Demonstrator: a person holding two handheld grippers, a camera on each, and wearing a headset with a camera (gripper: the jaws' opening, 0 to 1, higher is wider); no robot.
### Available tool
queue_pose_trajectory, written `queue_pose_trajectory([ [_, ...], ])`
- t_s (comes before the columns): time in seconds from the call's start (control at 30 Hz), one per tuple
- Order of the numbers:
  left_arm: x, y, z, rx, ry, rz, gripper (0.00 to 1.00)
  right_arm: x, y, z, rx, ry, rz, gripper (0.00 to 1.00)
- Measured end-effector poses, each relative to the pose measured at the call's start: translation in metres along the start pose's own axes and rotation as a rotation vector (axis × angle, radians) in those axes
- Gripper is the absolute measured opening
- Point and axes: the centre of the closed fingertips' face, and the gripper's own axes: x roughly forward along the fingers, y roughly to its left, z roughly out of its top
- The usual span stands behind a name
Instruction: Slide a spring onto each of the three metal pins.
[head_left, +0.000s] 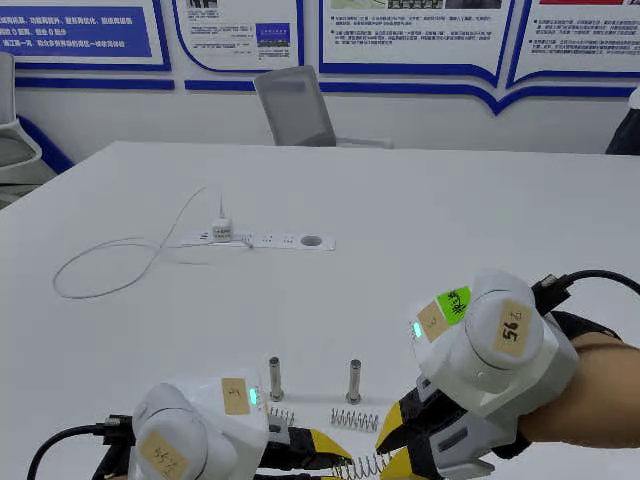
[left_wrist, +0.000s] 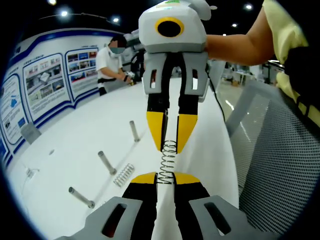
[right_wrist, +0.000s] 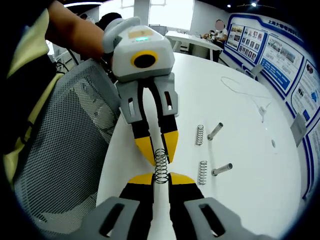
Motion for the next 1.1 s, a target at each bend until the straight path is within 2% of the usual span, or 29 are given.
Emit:
queue_pose_trajectory([
  [0.8, 0.0, -0.003, 0.003, 0.016, -0.006, -0.005, 0.11, -0.005, 0.003, 0.034, -0.064, -0.026, -0.006, 0.12],
  [1.1, 0.0, -0.004, 0.002, 0.015, -0.005, -0.011, 0.11, -0.004, 0.005, 0.032, -0.057, -0.003, -0.002, 0.12],
])
